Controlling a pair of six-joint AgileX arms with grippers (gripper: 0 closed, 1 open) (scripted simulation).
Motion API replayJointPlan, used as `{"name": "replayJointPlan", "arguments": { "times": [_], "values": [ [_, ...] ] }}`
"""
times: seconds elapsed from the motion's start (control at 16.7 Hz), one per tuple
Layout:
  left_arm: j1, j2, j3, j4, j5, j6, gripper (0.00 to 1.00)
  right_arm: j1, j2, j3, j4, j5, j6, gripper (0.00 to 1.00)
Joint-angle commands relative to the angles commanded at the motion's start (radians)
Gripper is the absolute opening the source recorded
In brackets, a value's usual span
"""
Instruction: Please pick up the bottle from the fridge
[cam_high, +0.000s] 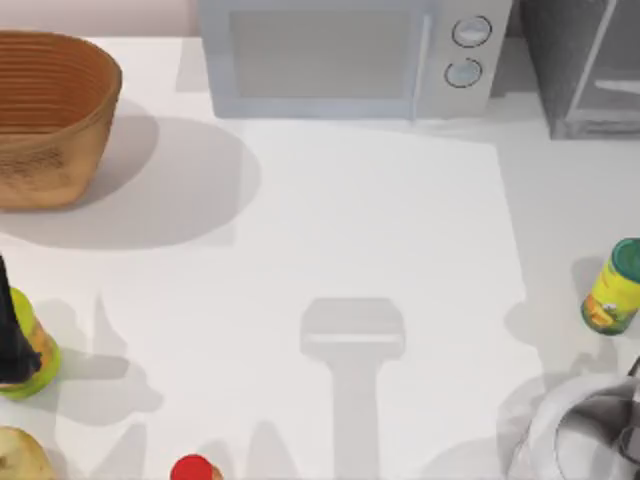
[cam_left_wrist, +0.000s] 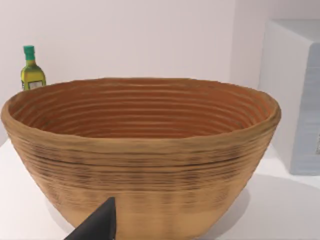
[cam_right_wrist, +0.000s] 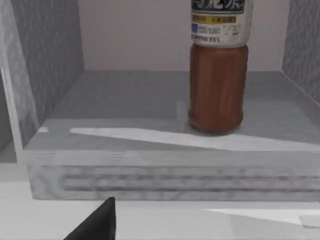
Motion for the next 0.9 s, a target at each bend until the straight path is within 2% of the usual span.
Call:
{"name": "replayJointPlan", "arguments": {
  "times": [0.3, 0.48, 0.66, 0.9],
  "values": [
    [0.0, 0.0, 0.0, 0.0, 0.0, 0.0, 1.0, 0.005, -0.001, -0.002, -0.004, 0.002, 0.0, 1.0],
    [0.0, 0.0, 0.0, 0.0, 0.0, 0.0, 1.0, 0.019, 0.033, 0.067, -0.04, 0.024, -0.005, 1.0],
    [0.0, 0.0, 0.0, 0.0, 0.0, 0.0, 1.0, 0.055, 0.103, 0.229, -0.131, 0.069, -0.01, 1.0],
    [0.0, 0.0, 0.0, 0.0, 0.0, 0.0, 1.0, 0.126, 0.225, 0.556, -0.315, 0.144, -0.011, 1.0]
  ]
}}
